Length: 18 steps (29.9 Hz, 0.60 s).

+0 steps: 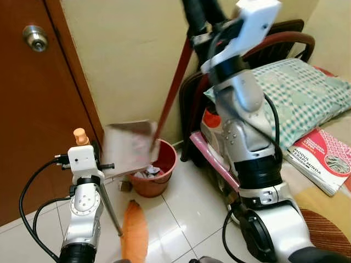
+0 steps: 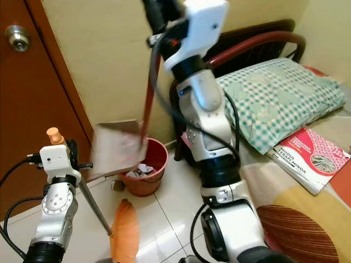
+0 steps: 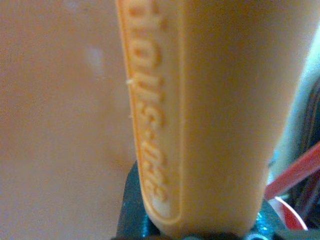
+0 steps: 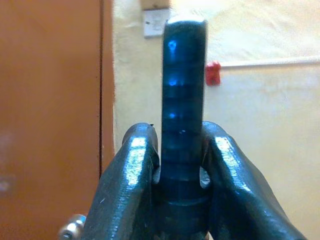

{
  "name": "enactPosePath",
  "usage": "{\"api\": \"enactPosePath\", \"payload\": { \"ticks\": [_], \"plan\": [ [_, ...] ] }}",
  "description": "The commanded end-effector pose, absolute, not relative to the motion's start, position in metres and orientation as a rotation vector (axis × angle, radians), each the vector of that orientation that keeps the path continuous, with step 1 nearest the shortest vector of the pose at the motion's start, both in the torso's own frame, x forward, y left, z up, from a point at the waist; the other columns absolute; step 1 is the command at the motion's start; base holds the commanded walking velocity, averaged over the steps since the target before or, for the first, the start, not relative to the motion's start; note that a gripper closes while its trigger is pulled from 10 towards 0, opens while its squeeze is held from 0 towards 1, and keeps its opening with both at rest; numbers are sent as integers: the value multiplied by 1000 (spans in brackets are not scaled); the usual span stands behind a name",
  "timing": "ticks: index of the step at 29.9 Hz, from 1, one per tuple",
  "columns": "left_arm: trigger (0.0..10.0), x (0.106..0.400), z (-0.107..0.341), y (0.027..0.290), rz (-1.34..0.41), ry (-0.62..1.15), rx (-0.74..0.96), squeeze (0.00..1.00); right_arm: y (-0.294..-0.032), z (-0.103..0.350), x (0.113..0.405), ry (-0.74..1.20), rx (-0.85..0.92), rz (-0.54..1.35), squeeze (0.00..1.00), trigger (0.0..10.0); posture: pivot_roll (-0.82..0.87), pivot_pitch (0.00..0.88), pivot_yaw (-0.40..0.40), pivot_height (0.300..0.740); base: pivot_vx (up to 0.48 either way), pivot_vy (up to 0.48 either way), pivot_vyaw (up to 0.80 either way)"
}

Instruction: Sweep floor

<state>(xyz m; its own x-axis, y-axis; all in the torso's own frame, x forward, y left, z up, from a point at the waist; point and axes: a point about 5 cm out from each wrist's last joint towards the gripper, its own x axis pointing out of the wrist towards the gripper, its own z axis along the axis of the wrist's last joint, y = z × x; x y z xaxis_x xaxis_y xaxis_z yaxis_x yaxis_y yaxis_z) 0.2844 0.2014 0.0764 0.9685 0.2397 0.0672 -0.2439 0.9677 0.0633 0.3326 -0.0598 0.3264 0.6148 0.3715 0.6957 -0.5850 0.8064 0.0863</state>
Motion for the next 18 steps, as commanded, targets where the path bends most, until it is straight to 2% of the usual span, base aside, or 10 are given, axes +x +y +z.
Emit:
{"api": "enactPosePath", "payload": {
  "ticks": [1,3,7,18],
  "plan": [
    [10000,288,85,204,250,-93,112,0,-68,340,327,-754,372,569,0,10000,0,0,-33,740,0,0,0],
    [10000,287,85,206,258,-96,126,0,-69,339,328,-736,383,573,0,10000,0,0,-33,740,0,0,0],
    [10000,278,84,226,331,-85,213,0,-76,309,324,-603,412,594,0,10000,10,0,-35,740,0,0,0],
    [10000,269,81,227,325,-75,256,0,-97,254,307,-399,359,527,0,10000,7,0,-31,740,0,0,0]
  ]
}}
